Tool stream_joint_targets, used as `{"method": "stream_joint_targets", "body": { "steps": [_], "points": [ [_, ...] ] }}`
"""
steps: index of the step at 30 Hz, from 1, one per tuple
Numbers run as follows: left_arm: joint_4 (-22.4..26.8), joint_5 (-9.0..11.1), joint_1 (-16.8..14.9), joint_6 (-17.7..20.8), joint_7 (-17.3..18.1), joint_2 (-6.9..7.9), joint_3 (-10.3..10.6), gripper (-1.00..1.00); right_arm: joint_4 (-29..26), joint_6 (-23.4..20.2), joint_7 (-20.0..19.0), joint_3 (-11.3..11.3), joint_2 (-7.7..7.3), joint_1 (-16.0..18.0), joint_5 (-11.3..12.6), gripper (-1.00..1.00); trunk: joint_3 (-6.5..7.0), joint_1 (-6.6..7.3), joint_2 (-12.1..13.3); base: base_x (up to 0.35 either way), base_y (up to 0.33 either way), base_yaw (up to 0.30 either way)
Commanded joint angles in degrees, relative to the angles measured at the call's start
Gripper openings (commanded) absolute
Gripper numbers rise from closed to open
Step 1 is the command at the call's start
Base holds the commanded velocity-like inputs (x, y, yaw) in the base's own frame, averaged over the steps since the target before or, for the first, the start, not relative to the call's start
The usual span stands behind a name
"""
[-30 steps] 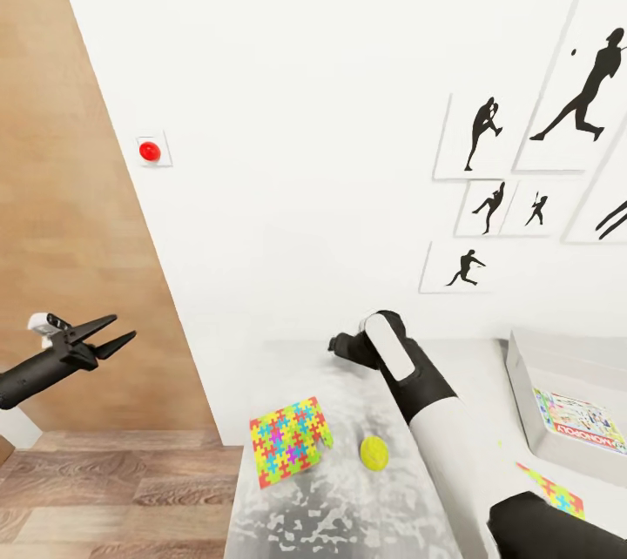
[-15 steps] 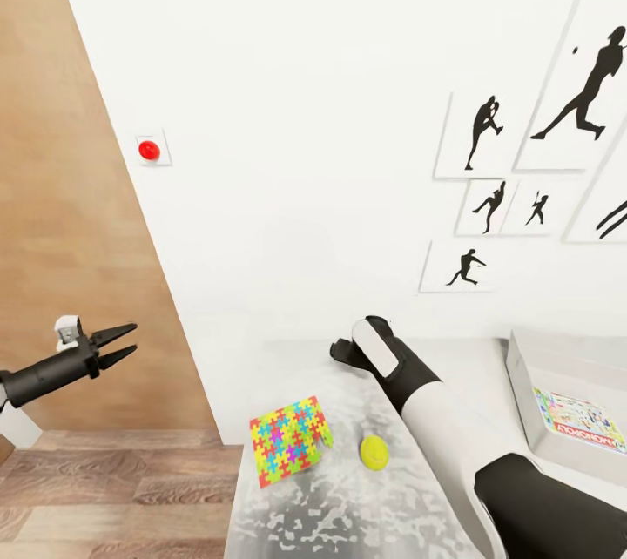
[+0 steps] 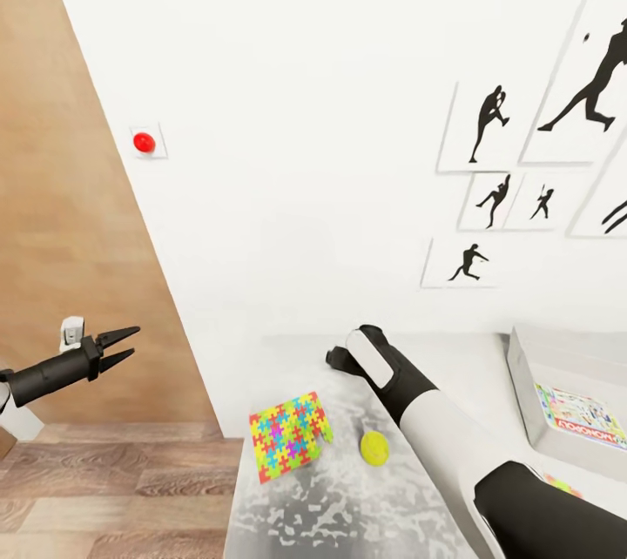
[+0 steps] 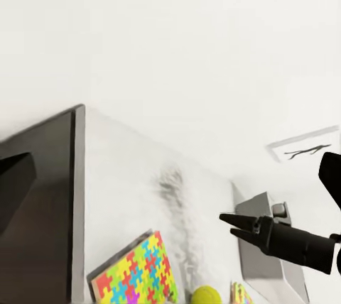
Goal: Put all the toys in the child's room - the three board games (two on the bed and one on the table), the two jigsaw puzzles on the table, and the tennis ball on the table - inside the toy box on the table in the child's room.
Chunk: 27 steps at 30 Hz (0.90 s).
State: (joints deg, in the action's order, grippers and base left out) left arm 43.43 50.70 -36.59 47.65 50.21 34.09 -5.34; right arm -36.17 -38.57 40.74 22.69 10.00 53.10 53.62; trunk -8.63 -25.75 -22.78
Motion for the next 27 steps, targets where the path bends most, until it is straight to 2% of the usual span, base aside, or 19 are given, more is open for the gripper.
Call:
{"method": "stream_joint_targets", "body": {
  "steps": [1,8,18,22,24,27],
  "points": [
    [0.01,0.1,-0.05,0.26,0.09,0.01,-0.03,1.0,-0.04,-0.11,0.33,0.15,0.0,0.01,0.37,1.0,-0.22,-0.03,-0.13,0.0,0.0,0.0],
    [0.07,0.1,-0.06,0.17,-0.02,0.01,-0.02,1.0,-0.04,-0.42,-4.61,0.24,0.0,-0.09,0.05,1.0,-0.88,-0.03,-0.13,0.0,0.0,0.0],
    [1.01,-0.01,-0.06,0.16,-0.77,-0.29,0.25,1.0,0.16,-0.62,-5.74,0.31,0.0,-0.1,0.08,1.0,-1.81,-0.03,-0.13,0.0,0.0,0.0],
    [3.72,-0.06,-0.06,0.24,-6.92,-2.05,0.6,1.0,0.31,-0.67,-5.82,0.32,0.0,-0.1,0.07,1.0,-2.18,-0.03,-0.13,0.0,0.0,0.0],
    [5.44,-0.02,-0.06,0.3,-12.65,-3.38,1.32,1.0,0.36,-0.89,-5.83,0.33,0.0,-0.1,0.08,1.0,-2.37,-0.03,-0.13,0.0,0.0,0.0],
    [6.84,0.0,-0.06,0.32,-17.98,-4.38,1.99,1.0,0.38,-1.56,-5.84,0.35,0.0,-0.1,0.08,1.0,-2.65,-0.03,-0.13,0.0,0.0,0.0]
  ]
}}
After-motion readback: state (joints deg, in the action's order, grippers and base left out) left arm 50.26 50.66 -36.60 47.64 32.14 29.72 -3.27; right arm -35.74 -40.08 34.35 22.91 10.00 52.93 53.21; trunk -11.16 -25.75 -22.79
